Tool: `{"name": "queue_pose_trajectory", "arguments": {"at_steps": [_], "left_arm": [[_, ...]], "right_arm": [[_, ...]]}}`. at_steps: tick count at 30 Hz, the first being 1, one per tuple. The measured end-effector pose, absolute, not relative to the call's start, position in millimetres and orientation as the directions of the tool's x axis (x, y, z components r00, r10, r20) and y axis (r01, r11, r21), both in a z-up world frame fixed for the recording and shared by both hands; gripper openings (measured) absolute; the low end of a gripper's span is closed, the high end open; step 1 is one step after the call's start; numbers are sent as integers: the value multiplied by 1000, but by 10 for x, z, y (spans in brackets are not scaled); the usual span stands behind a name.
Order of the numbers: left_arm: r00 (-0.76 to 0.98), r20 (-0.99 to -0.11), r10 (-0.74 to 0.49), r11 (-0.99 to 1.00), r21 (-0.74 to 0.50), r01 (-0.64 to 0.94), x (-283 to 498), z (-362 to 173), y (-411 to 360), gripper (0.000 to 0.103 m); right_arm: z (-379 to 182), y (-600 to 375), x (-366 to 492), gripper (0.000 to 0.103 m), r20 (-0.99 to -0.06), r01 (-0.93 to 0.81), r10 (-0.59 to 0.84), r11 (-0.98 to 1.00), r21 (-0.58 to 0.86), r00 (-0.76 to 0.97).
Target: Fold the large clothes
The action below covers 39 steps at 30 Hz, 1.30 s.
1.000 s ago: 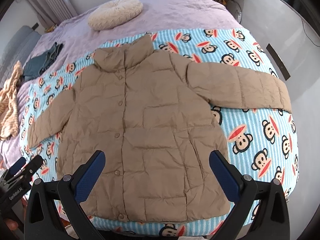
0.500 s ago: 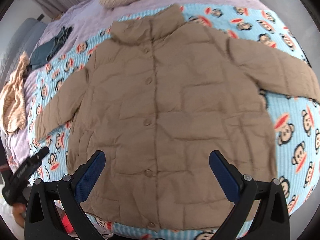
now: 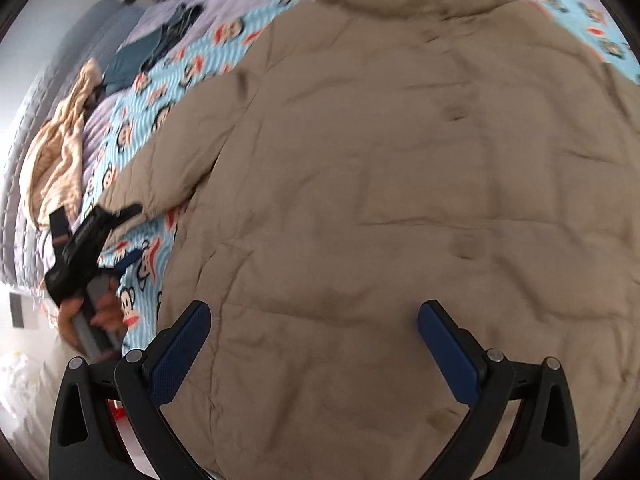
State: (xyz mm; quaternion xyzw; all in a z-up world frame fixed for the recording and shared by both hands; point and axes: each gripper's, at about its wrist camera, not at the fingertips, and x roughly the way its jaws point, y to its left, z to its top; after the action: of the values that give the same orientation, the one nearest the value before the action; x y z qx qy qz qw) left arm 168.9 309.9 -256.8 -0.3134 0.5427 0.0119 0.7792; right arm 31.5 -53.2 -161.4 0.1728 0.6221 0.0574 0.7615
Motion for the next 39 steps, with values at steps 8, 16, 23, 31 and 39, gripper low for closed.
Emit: {"name": "queue_pose_trajectory", "arguments": {"at_steps": [8, 16, 23, 31, 39], "left_arm": [[517, -830, -208, 795, -451, -405, 2161, -2476, 3456, 92], [536, -828, -166, 851, -394, -346, 2327, -2223, 3502, 15], [631, -752, -191, 922, -358, -147, 2208, -1568, 3172, 15], [634, -662, -400, 910, -372, 186, 2155, -1052, 2280, 15], [546, -644, -536, 842, -362, 399, 2089, -948, 891, 15]], "right_arm": [[-1687, -272, 767, 103, -912, 78, 310, 937, 341, 268], [-1698, -64, 1353, 46, -871, 87, 350, 912, 401, 345], [-2070, 258, 1800, 23, -795, 58, 510, 829, 556, 328], [-2434, 417, 1946, 23, -819, 79, 520, 831, 551, 244], [-2004, -464, 1377, 23, -815, 116, 488, 832, 543, 314]]}}
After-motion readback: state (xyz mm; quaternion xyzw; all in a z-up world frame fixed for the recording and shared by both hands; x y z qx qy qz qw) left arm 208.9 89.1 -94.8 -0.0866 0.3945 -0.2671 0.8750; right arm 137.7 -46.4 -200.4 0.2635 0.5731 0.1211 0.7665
